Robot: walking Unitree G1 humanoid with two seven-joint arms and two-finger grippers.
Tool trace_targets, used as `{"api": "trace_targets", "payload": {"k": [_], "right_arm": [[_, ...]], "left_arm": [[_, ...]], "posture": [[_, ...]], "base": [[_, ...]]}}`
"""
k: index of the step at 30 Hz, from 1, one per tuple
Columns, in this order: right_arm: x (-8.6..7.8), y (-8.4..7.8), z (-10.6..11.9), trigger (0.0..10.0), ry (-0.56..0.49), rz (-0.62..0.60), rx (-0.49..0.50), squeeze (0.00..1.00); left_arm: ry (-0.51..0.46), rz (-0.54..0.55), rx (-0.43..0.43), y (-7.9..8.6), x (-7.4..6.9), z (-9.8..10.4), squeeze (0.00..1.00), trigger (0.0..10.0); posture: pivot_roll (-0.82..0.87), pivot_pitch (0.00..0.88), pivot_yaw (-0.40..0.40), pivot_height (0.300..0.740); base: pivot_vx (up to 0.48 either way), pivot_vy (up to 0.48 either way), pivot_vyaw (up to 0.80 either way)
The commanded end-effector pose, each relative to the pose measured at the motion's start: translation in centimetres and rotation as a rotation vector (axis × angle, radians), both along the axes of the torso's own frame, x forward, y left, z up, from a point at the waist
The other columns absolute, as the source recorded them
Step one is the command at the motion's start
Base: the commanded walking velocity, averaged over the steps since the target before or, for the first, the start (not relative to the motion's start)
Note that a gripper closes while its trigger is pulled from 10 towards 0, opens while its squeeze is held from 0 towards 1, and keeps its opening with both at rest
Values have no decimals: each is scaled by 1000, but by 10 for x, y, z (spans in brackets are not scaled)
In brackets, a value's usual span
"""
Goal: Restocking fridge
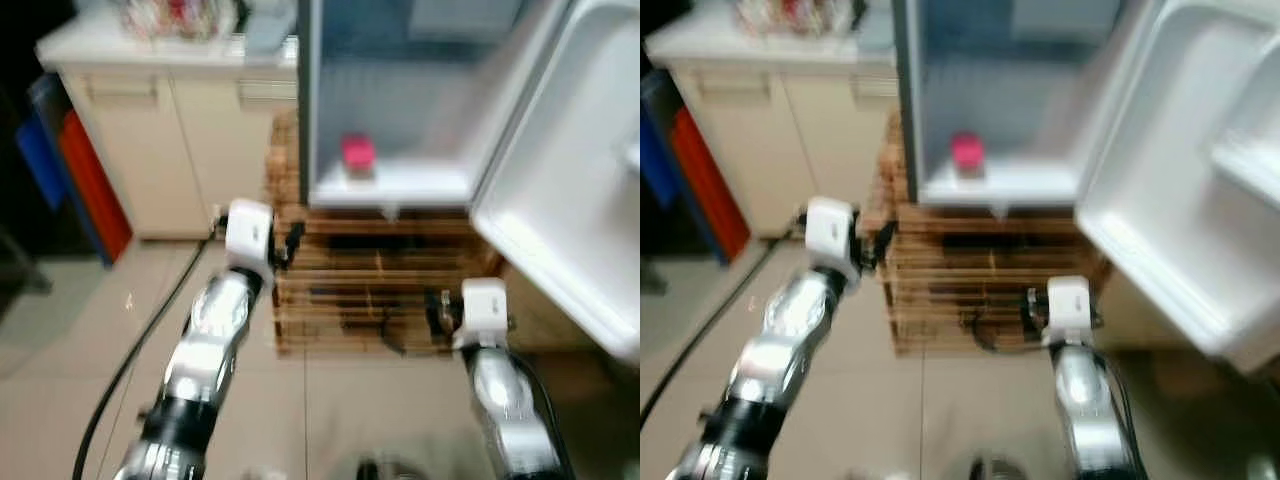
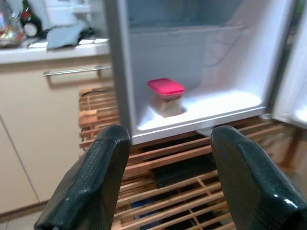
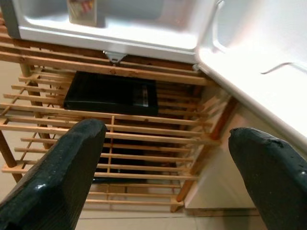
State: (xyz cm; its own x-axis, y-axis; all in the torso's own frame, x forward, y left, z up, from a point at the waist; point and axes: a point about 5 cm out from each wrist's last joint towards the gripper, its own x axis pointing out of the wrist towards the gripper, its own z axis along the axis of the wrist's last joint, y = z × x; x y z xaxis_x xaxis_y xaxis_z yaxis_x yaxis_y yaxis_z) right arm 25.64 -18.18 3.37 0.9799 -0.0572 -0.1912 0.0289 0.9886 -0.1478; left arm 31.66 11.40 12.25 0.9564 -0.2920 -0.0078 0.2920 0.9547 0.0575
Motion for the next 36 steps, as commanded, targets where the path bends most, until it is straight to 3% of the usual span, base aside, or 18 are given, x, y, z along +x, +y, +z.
{"api": "trace_targets", "payload": {"k": [1,6,8,10,12,14,15,17,20,23,25,26,31,32,33,36], "right_arm": [[7,-2,11,10000,-49,0,-17,90],[-5,-12,-3,10000,19,20,-50,90],[-18,-20,-23,10000,119,35,-74,90],[-22,-24,-27,10000,140,23,-76,90],[-39,-47,-50,10000,287,-92,-106,90],[-46,-56,-57,10000,345,-148,-136,90],[-56,-82,-62,10000,418,-331,-198,90],[-59,-94,-59,10000,428,-411,-259,94],[-47,-108,-41,10000,331,-506,-352,129],[-18,-105,-8,10000,148,-462,-495,125],[-11,-103,-1,10000,115,-453,-525,122],[8,-103,14,10000,49,-460,-555,122],[49,-101,41,10000,-8,-497,-560,118],[49,-101,41,10000,-8,-497,-560,118],[71,-99,59,10000,-23,-504,-544,122],[85,-96,74,10000,-41,-505,-530,122]], "left_arm": [[0,-19,-11,-5,2,0,0,10000],[-9,-27,-15,-6,2,0,0,10000],[-8,-25,-14,-5,0,-1,0,10000],[-7,-24,-16,-5,0,-1,0,10000],[-3,-17,-15,-4,-1,-2,0,10000],[-3,-12,-15,-4,-1,-3,0,10000],[9,24,-20,0,1,-5,0,10000],[26,44,-34,1,2,-7,0,10000],[80,84,-6,5,4,-18,0,10000],[184,131,24,12,4,-38,0,10000],[205,143,16,15,4,-42,0,10000],[233,160,14,18,3,-47,0,10000],[215,145,23,14,4,-45,0,10000],[215,145,23,14,4,-45,0,10000],[193,128,36,9,6,-41,0,10000],[179,121,44,8,8,-38,0,10000]], "posture": [[-174,0,34,740],[-164,0,31,740],[-160,0,28,740],[-156,0,26,740],[-150,0,24,740],[-150,0,23,740],[-152,0,21,740],[-156,0,20,740],[-161,0,21,740],[-164,0,23,740],[-164,0,24,740],[-169,0,32,740],[-163,0,38,740],[-163,0,38,740],[-147,0,39,740],[-132,0,35,740]], "base": [[0,-472,0],[0,-469,0],[0,-465,0],[0,-465,0],[0,-463,0],[0,-461,0],[285,-382,0],[0,0,0],[0,0,0],[0,0,0],[0,0,0],[0,0,0],[0,0,0],[0,0,0],[0,0,0],[0,0,0]]}}
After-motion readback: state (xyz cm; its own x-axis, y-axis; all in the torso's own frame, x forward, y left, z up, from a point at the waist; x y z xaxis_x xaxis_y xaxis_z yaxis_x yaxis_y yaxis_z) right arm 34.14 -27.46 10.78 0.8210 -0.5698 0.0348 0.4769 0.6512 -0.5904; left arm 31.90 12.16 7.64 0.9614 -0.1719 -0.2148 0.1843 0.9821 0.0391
